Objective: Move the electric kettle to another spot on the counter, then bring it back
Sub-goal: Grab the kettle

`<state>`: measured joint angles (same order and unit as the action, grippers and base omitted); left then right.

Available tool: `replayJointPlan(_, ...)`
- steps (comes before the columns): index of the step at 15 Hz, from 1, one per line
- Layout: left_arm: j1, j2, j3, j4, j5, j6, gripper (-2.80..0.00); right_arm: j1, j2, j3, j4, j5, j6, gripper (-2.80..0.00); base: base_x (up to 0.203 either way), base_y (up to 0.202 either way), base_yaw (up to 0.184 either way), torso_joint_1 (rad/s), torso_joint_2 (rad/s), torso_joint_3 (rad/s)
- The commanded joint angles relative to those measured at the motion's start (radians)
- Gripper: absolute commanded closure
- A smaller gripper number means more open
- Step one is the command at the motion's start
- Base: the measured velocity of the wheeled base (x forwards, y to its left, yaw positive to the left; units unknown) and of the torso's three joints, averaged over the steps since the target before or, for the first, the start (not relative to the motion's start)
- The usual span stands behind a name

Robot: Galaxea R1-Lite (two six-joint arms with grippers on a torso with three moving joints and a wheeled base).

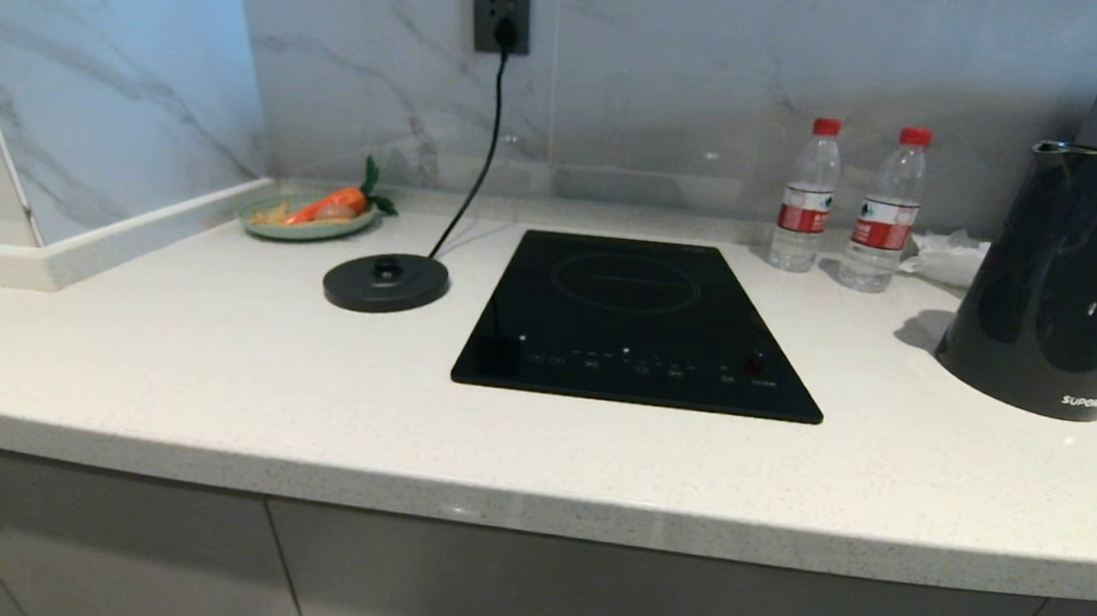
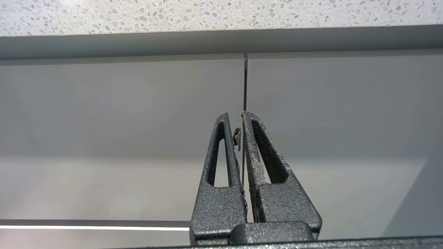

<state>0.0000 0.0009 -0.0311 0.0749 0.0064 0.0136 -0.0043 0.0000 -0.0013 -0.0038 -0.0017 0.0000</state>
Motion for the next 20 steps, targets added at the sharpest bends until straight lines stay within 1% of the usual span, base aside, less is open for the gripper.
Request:
replayJointPlan(1, 0.000, 0.001, 0.000, 0.000, 0.001, 0.000, 0.00, 0.000, 0.000, 0.000, -0.001, 0.000, 0.000, 0.00, 0.000, 0.000, 0.000, 0.000, 0.00, 0.000)
replayJointPlan(11, 0.000, 0.001, 0.000, 0.002, 0.000, 0.000, 0.00, 0.000, 0.000, 0.000, -0.001, 0.000, 0.000, 0.00, 0.000, 0.000, 0.000, 0.000, 0.00, -0.005)
replayJointPlan(14, 0.000, 0.001, -0.001, 0.001, 0.001, 0.000, 0.00, 0.000, 0.000, 0.000, -0.001, 0.000, -0.001, 0.00, 0.000, 0.000, 0.000, 0.027, -0.31, -0.275)
replayJointPlan(20, 0.000, 0.001, -0.001, 0.000, 0.001, 0.000, 0.00, 0.000, 0.000, 0.000, -0.001, 0.000, -0.002, 0.00, 0.000, 0.000, 0.000, 0.088, -0.46, -0.376)
